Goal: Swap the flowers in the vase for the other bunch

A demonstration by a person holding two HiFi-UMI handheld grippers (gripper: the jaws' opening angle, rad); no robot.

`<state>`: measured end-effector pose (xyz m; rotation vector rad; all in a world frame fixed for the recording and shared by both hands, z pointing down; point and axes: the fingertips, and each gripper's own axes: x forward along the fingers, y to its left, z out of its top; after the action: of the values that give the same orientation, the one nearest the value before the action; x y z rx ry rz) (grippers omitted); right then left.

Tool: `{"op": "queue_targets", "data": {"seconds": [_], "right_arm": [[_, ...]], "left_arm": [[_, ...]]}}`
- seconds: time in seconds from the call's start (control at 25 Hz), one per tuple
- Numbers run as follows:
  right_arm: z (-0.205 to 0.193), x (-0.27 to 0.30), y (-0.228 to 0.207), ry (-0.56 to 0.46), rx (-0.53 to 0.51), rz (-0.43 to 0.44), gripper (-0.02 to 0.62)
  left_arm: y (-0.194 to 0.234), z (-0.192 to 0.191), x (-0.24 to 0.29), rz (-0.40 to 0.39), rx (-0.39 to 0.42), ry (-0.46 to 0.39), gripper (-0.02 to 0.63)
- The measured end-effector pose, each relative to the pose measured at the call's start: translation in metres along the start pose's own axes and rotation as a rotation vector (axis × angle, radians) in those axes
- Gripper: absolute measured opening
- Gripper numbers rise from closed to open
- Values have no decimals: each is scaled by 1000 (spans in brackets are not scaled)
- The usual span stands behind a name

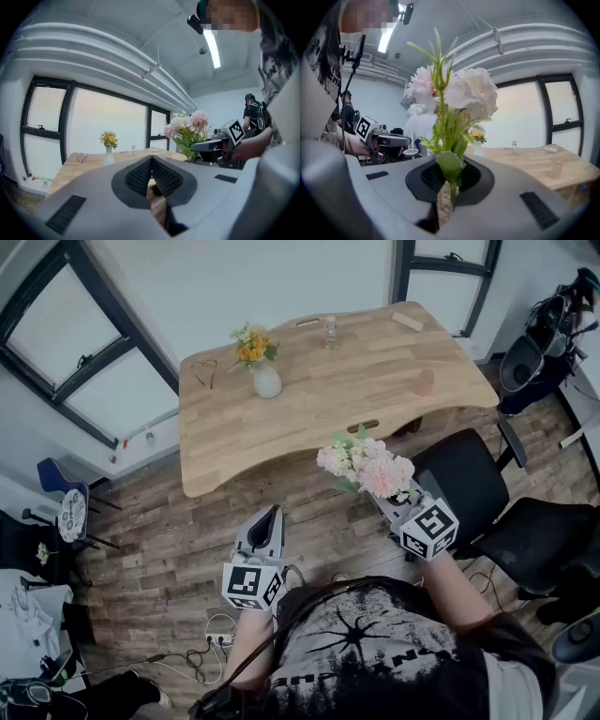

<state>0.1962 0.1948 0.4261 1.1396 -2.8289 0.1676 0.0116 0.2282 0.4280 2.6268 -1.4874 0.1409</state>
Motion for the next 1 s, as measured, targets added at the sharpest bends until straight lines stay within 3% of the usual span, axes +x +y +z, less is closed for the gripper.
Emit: {"op": "queue_targets", "data": {"seconds": [0.52, 1.0], "right_arm": [[8, 4, 1, -15, 10, 7, 32], [6, 14, 3, -26, 12, 83, 32]], "left_arm": [[8, 7, 5, 0, 3, -3, 14], [12, 10, 10, 27, -17, -1, 14]]}}
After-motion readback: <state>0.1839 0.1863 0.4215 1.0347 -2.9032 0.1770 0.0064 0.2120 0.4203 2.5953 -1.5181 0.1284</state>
